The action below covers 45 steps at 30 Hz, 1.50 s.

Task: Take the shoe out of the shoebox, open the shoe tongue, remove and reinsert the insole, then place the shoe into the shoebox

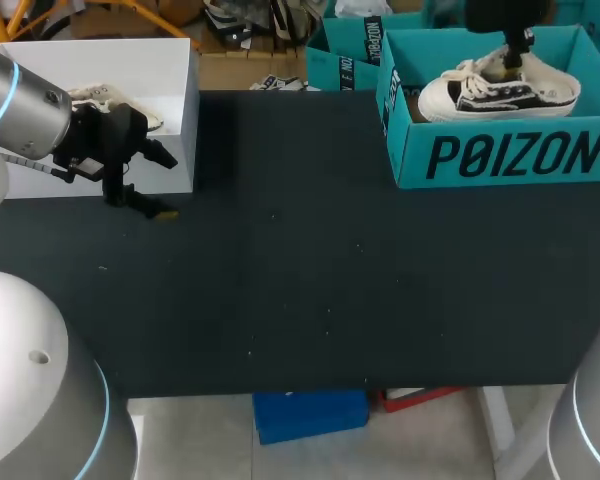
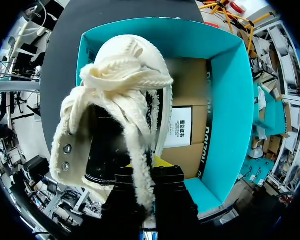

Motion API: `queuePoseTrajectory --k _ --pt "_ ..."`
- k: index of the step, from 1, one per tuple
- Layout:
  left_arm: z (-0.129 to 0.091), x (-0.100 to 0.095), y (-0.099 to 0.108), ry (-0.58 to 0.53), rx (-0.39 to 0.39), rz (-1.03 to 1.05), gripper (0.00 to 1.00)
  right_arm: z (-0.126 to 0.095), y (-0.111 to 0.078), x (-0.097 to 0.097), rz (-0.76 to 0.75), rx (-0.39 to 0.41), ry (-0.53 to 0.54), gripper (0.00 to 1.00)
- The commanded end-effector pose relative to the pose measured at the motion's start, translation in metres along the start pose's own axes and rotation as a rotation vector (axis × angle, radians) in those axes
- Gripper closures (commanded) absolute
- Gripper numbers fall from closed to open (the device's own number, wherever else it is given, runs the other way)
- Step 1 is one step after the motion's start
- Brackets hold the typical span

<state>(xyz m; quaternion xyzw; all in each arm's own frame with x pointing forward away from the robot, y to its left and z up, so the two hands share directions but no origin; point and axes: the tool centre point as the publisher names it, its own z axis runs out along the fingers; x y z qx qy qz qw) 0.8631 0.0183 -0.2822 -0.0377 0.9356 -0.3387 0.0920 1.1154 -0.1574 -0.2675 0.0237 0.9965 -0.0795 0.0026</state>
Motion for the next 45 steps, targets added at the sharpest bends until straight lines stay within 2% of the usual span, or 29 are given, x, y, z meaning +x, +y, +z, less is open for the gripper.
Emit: queuePoseTrajectory --k 1,14,27,37,45 --pt "0.0 0.001 0.001 -0.004 0.0 0.002 0.0 0.013 0.001 -0.009 0.003 -0.009 0.021 1.0" --pt "0.0 0.001 0.001 -0.004 0.0 0.002 0.0 0.056 0.006 -0.006 -0.015 -0.023 0.098 1.0" --pt "0.0 0.001 0.001 -0.004 0.0 0.002 0.0 0.087 0.011 -0.001 -0.015 -0.027 0.139 1.0" --pt "0.0 0.001 0.001 -0.004 0.0 0.002 0.0 0.106 0.016 0.0 -0.023 -0.031 0.16 1.0" --pt "0.0 0.001 0.001 -0.004 0.0 0.002 0.0 0.107 0.014 -0.006 -0.023 -0.029 0.164 1.0"
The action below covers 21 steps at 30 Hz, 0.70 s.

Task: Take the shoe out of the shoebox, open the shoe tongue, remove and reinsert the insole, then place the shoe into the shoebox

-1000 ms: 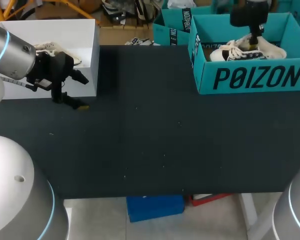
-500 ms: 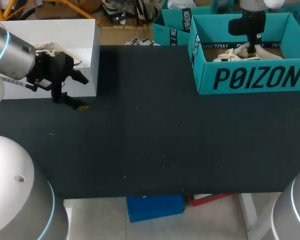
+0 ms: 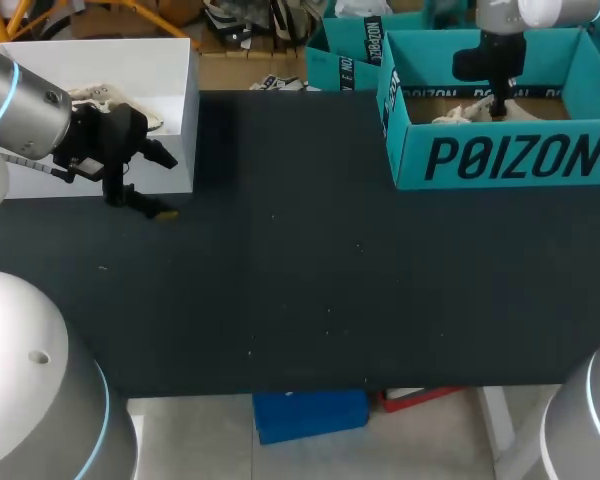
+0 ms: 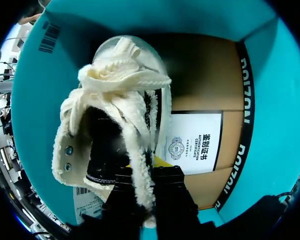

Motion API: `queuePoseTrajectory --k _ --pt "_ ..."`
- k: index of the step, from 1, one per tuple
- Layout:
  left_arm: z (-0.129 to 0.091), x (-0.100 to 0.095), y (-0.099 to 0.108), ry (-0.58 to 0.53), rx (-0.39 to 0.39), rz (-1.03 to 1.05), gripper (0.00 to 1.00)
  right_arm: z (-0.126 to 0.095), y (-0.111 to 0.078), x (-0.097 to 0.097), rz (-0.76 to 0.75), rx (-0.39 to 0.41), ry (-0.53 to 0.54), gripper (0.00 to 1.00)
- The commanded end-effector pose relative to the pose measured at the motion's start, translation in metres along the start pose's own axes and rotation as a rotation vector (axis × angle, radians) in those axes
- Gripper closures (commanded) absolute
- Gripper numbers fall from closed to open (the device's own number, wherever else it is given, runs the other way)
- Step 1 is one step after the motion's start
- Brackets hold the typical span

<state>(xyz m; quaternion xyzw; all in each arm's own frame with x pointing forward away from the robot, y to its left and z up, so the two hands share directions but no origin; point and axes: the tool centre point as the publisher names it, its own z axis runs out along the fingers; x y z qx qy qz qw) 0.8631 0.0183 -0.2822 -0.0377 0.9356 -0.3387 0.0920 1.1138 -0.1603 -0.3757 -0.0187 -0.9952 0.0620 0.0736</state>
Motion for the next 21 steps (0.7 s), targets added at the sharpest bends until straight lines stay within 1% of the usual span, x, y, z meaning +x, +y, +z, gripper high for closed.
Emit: queuePoseTrajectory --k 1,8,16,21 --pt "0.0 0.001 0.001 -0.004 0.0 0.002 0.0 -0.003 -0.002 -0.009 -0.001 0.003 0.011 1.0" --pt "0.0 0.001 0.001 -0.004 0.0 0.002 0.0 -0.007 -0.004 -0.013 -0.012 0.014 0.009 1.0" --pt "0.0 0.001 0.001 -0.004 0.0 0.002 0.0 -0.003 -0.004 -0.022 -0.02 0.02 0.011 1.0" --pt "0.0 0.001 0.001 -0.004 0.0 0.002 0.0 0.002 0.0 -0.024 -0.032 0.021 0.017 1.0"
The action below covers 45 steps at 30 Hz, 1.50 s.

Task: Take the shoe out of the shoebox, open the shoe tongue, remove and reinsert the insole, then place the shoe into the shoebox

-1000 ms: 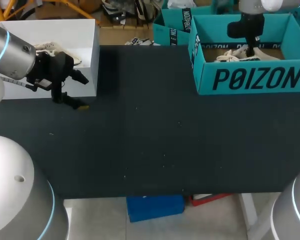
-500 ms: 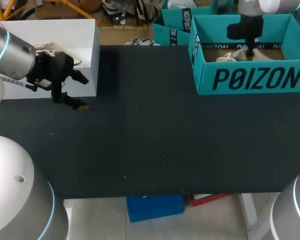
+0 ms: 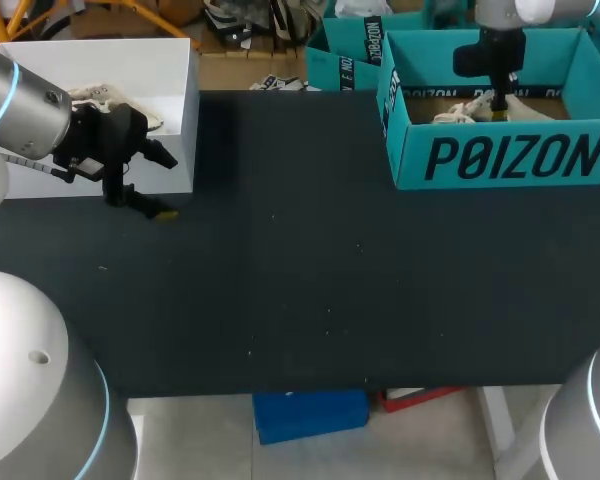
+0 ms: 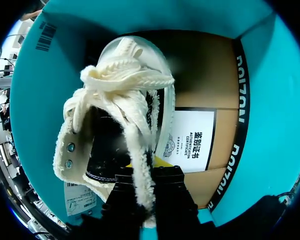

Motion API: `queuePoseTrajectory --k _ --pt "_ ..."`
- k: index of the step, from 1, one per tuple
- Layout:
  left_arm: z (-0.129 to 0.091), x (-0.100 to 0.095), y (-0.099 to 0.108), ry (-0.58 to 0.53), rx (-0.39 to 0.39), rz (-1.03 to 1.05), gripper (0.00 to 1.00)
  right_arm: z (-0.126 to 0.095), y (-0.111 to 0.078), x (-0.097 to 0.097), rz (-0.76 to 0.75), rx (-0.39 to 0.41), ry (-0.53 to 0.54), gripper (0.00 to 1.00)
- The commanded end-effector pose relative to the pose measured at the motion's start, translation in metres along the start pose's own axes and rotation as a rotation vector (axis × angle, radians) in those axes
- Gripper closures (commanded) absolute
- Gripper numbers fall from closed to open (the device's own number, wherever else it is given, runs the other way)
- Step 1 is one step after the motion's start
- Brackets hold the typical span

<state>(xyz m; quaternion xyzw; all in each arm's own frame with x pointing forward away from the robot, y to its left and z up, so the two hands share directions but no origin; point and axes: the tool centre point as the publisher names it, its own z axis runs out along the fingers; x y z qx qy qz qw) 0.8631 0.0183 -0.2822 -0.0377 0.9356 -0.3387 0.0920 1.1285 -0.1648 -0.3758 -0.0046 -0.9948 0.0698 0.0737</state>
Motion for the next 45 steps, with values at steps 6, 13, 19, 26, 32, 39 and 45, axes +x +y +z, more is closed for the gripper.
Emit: queuePoseTrajectory --k 6,13,19,26,32,39,45 --pt "0.0 0.001 0.001 -0.004 0.0 0.002 0.0 0.01 0.009 -0.011 -0.015 -0.002 0.022 1.0" --pt "0.0 0.001 0.001 -0.004 0.0 0.002 0.0 0.014 0.01 -0.01 -0.013 0.002 0.033 0.0" --pt "0.0 0.001 0.001 -0.004 0.0 0.002 0.0 0.001 0.003 -0.006 0.012 0.011 0.024 0.0" --pt "0.0 0.001 0.001 -0.004 0.0 0.002 0.0 -0.044 -0.012 0.001 0.058 0.04 -0.036 0.0" --pt "0.0 0.001 0.001 -0.004 0.0 0.002 0.0 -0.097 -0.015 0.013 0.092 0.071 -0.106 0.0" --pt "0.0 0.001 0.001 -0.004 0.0 0.002 0.0 -0.163 0.002 0.044 0.137 0.1 -0.217 0.0" --pt "0.0 0.001 0.001 -0.004 0.0 0.002 0.0 -0.207 0.037 0.093 0.189 0.101 -0.311 0.0"
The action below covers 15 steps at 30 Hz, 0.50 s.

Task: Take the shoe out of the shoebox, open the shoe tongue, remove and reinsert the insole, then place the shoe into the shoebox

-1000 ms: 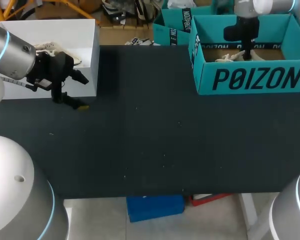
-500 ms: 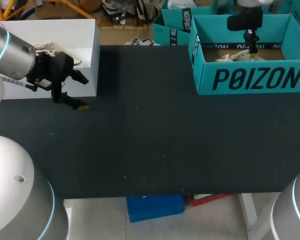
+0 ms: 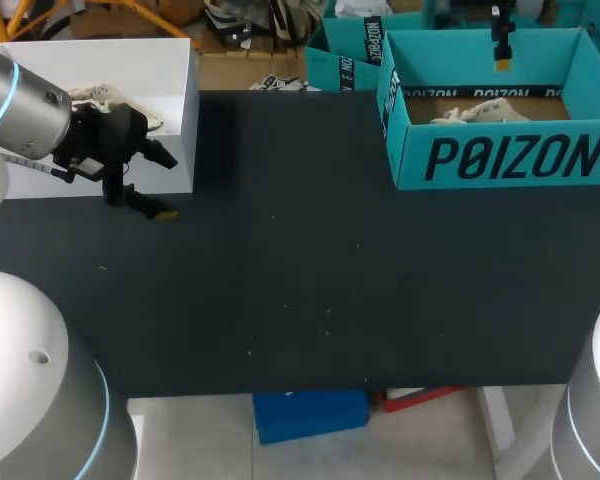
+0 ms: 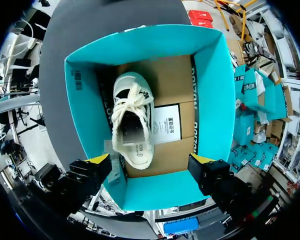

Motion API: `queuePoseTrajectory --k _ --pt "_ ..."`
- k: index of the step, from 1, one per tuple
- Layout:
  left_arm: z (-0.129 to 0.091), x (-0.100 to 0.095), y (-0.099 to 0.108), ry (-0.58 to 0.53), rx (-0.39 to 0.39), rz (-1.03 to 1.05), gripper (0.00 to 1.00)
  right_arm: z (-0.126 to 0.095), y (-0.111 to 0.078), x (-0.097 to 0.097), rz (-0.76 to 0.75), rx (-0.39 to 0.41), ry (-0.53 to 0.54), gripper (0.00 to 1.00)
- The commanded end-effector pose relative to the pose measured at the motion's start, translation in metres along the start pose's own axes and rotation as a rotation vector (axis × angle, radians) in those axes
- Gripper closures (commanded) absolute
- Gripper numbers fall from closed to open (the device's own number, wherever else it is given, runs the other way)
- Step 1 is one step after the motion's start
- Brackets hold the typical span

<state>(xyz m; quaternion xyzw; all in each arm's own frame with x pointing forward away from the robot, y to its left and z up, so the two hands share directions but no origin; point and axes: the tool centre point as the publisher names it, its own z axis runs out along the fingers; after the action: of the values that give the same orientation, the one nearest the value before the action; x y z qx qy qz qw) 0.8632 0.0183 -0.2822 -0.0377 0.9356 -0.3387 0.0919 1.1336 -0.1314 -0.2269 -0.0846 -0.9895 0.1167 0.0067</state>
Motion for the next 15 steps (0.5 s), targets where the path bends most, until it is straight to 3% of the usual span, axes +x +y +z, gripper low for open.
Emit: queuePoseTrajectory --k 1,9,15 --pt "0.0 0.001 0.001 -0.004 0.0 0.002 0.0 -0.073 0.012 0.082 0.026 0.003 -0.2 0.0" --pt "0.0 0.001 0.001 -0.004 0.0 0.002 0.0 -0.113 0.057 0.174 0.066 -0.117 -0.328 0.0" --pt "0.0 0.001 0.001 -0.004 0.0 0.002 0.0 -0.124 0.089 0.224 0.004 -0.238 -0.418 0.0"
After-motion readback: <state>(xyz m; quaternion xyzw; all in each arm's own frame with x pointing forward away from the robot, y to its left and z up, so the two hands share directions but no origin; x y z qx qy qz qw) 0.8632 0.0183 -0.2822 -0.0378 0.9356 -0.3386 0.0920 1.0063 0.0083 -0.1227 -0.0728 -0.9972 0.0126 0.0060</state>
